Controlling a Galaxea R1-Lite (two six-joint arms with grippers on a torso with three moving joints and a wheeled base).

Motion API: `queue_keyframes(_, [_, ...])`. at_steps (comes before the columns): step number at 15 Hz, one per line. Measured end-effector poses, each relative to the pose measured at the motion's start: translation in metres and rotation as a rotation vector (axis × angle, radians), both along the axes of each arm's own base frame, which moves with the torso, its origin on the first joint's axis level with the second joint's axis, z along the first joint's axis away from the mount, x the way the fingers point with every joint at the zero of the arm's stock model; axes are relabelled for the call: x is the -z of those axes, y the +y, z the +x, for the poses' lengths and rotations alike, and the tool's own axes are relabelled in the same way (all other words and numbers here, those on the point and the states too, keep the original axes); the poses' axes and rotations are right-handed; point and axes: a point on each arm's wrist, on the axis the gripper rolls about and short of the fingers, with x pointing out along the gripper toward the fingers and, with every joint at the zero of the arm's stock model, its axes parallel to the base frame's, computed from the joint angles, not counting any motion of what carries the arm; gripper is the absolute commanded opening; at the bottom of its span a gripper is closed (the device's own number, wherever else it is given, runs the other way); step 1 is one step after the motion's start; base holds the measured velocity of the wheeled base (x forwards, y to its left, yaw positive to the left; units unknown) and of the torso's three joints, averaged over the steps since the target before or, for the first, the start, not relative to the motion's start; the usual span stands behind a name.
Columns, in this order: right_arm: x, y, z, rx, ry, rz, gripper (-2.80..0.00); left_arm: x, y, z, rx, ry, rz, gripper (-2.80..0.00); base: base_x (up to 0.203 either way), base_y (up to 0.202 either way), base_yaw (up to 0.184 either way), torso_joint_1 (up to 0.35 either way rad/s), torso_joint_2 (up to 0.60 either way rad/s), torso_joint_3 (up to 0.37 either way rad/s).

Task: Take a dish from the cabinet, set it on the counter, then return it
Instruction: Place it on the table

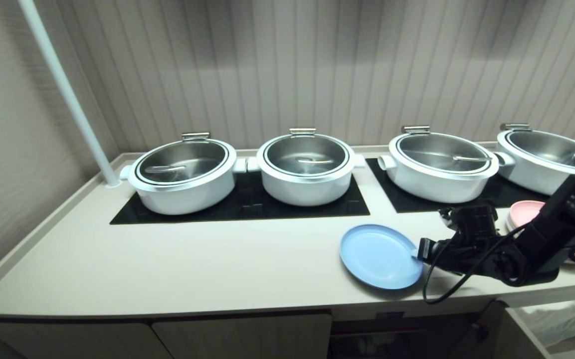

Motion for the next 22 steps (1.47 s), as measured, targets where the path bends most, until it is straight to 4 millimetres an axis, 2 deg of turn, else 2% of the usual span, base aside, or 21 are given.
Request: queue_keyframes(22, [-0.0066, -0.0002, 0.0022, 0.001, -0.02, -0.002, -2.8, 0.0, 0.0, 0.0, 0.0, 0.0, 0.0, -2.8, 0.0, 0.0, 0.0, 0.0, 0.0, 0.0])
